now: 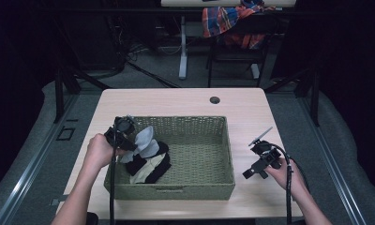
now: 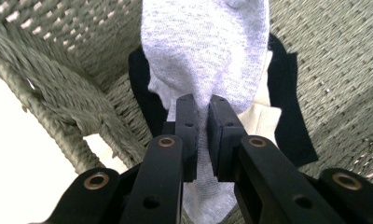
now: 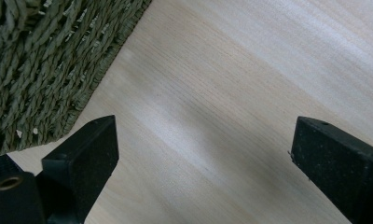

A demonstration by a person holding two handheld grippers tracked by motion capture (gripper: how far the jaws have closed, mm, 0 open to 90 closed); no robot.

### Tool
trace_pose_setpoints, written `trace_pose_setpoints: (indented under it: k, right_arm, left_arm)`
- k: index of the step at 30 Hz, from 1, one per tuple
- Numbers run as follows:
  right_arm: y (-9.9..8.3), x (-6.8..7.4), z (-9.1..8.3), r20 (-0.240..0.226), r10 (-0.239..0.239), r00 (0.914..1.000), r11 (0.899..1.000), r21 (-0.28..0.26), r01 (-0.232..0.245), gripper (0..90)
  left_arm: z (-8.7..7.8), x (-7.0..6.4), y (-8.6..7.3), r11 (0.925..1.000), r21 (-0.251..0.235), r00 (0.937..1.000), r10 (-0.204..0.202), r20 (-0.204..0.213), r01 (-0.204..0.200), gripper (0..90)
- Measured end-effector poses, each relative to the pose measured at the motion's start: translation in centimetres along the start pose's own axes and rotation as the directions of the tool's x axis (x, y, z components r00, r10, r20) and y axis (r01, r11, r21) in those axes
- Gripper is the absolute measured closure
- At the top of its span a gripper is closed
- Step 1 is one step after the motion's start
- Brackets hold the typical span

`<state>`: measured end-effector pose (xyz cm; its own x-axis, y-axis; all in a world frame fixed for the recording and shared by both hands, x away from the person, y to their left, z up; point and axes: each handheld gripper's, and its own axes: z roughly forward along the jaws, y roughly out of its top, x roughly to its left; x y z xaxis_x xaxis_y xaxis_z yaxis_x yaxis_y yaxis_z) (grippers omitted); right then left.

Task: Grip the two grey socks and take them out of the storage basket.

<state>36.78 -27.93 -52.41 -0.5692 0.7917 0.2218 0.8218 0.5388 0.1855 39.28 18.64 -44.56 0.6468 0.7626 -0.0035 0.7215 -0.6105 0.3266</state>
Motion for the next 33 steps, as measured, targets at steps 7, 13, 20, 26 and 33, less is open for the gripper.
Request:
trace_pose_setpoints:
  k: [7, 13, 20, 26, 33]
  right_arm:
    - [0.0, 0.0, 0.0, -0.001, -0.003, 1.0, 1.0, 0.005, 0.003, 7.3]
    - [-0.2, 0.2, 0.4, -0.017, 0.042, 0.999, 0.998, -0.045, -0.043, 7.3]
    - [0.0, 0.0, 0.0, 0.003, 0.0, 1.0, 1.0, 0.008, 0.0, 7.2]
    - [0.0, 0.2, 0.2, -0.005, 0.017, 0.9998, 1.0, -0.011, -0.017, 7.2]
    - [0.0, 0.0, 0.0, 0.002, 0.005, 1.0, 1.0, 0.0, -0.005, 7.2]
  left_arm:
    - [-1.0, -0.4, 0.8, 0.999, -0.043, 0.9997, 0.014, -0.018, -0.015, 83.9]
    - [-2.0, -0.4, 1.0, 0.9962, -0.087, 0.9988, 0.006, -0.048, -0.01, 83.9]
    - [-3.3, -0.2, 0.9, 0.9939, -0.11, 0.9966, 0.0, -0.082, -0.009, 84.1]
    - [-4.2, 0.3, 0.6, 0.9922, -0.125, 0.9943, -0.018, -0.105, 0.005, 84.4]
    - [-5.4, 1.2, -0.2, 0.9869, -0.159, 0.9897, -0.051, -0.134, 0.029, 84.6]
